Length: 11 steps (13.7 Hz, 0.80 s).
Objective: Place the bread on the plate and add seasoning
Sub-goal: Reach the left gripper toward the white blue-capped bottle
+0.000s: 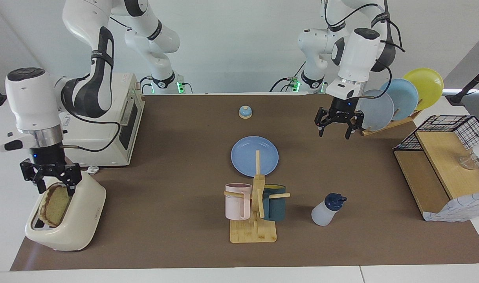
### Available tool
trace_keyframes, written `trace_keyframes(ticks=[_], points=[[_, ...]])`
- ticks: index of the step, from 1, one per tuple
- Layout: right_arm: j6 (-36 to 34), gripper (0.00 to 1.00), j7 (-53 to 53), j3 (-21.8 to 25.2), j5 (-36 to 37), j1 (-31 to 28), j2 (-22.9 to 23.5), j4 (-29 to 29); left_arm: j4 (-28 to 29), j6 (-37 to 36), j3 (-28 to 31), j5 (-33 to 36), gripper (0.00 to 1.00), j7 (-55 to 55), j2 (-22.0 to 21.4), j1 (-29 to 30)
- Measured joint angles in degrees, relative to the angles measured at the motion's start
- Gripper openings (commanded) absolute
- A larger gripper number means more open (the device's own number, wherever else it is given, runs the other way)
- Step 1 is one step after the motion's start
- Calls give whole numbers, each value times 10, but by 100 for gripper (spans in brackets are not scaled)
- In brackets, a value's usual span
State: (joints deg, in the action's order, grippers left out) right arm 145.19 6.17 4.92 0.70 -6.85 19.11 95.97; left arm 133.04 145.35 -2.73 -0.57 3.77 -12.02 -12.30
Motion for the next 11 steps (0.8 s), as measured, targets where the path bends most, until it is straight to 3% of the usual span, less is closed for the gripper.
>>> trace_keyframes(ticks=[1, 3, 4, 5, 9, 11], points=[[3, 67, 7, 0, 0, -1, 5, -3, 8, 29, 0, 0, 100, 6, 7, -1], [4, 38, 35, 1, 1, -2, 10, -7, 18, 93, 0, 0, 100, 15, 31, -5], [4, 14, 53, 1, 5, -3, 10, -9, 21, 127, 0, 0, 100, 18, 48, -9], [4, 0, 76, 1, 18, -3, 10, -10, 23, 161, -1, 0, 100, 20, 68, -11], [-4, 0, 103, 1, 56, -3, 10, -21, 26, 303, 0, 0, 100, 24, 151, -13], [-46, 0, 107, 0, 60, -1, 9, -44, 26, 356, 0, -1, 100, 27, 184, -13]])
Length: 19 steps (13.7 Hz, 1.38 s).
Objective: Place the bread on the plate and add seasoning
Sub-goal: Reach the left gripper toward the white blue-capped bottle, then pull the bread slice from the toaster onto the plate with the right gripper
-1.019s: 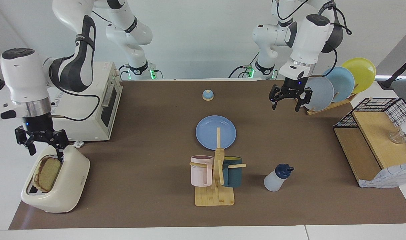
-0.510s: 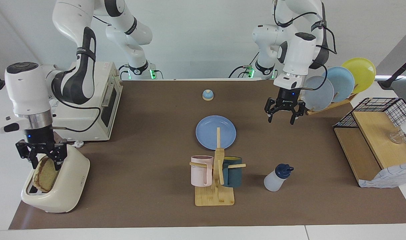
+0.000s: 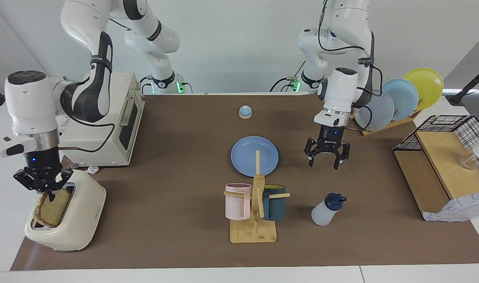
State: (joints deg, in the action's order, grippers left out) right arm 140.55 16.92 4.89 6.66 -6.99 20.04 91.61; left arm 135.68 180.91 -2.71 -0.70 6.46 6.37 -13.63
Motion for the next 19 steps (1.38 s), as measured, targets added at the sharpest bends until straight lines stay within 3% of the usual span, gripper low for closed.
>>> trace_keyframes(ticks=[3, 6, 8, 10, 13, 16, 19], points=[[-141, 0, 4, -5, 1, 15, -13, -77, 0, 87, 1, -12, 100, 3, 55, -6], [-286, 0, 5, -8, 0, 65, -62, -106, -10, 134, 15, -37, 100, 3, 103, -34], [-359, 0, -4, -13, -1, 109, -99, -106, -29, 139, 63, -59, 100, 3, 125, -83], [-405, 0, -23, -18, -1, 153, -118, -102, -61, 139, 143, -102, 100, 3, 152, -170], [-417, 0, -128, -20, -19, 207, -130, -60, -91, 140, 227, -127, 100, 3, 185, -261], [-394, 0, -277, -21, -107, 249, -160, 21, -119, 140, 242, -128, 100, 3, 202, -267], [-317, 0, -305, -21, -162, 279, -200, 121, -135, 140, 253, -129, 100, 3, 212, -267]])
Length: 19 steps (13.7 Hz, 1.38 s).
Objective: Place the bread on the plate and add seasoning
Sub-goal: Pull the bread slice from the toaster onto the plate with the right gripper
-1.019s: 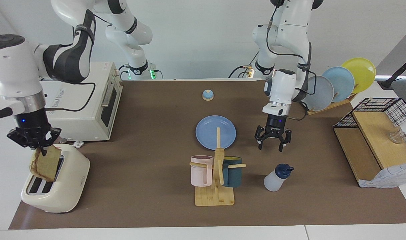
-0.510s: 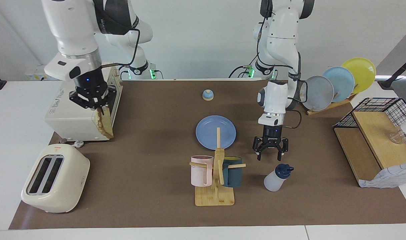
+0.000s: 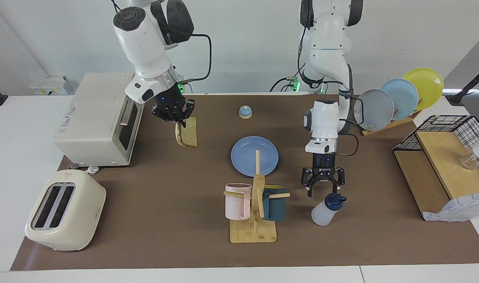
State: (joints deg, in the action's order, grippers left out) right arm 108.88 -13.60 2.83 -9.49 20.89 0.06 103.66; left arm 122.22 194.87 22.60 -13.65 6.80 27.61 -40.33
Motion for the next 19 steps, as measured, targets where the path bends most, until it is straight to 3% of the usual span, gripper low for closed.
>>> trace_keyframes(ticks=[4, 10, 15, 19], points=[[193, 0, -110, -1, -6, 112, -12, 116, -24, 0, 0, -9, 100, 0, 20, 0], [414, 0, -163, -1, -6, 176, 45, 161, -60, -14, 2, -13, 100, 0, 36, 1], [465, 0, -172, -1, -6, 196, 64, 167, -91, -36, 11, -14, 100, 0, 53, 2], [532, 0, -172, -1, -7, 198, 67, 204, -105, -58, 17, -14, 100, 0, 60, 4]])
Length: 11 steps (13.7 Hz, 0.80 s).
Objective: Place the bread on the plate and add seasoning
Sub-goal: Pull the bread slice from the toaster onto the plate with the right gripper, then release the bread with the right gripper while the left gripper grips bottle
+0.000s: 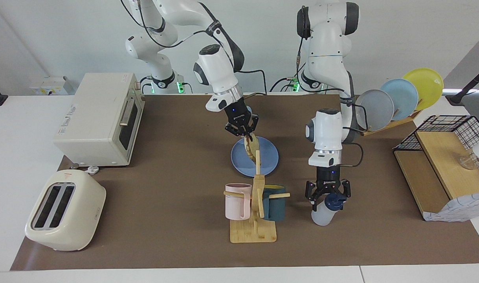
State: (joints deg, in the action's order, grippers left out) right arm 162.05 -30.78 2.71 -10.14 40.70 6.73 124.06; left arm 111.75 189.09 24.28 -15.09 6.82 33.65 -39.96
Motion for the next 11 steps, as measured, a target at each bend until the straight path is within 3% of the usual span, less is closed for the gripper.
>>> trace_keyframes(ticks=[6, 7, 8, 10, 11], points=[[37, 0, 0, -15, 0, 2, 0, 31, -1, 0, 0, 0, 100, 1, 4, -1], [46, 0, 0, -16, 0, 2, 0, 35, -1, 0, 0, 0, 91, 2, 4, -1], [54, 0, 0, -17, 0, 3, 3, 39, -2, 0, 0, 0, 68, 3, 4, -1], [61, 0, 0, -18, 0, 5, 10, 42, -2, 0, 0, -1, 12, 6, 4, -1], [63, 0, 0, -18, 0, 6, 10, 43, -2, 0, 0, -1, 0, 7, 4, -1]])
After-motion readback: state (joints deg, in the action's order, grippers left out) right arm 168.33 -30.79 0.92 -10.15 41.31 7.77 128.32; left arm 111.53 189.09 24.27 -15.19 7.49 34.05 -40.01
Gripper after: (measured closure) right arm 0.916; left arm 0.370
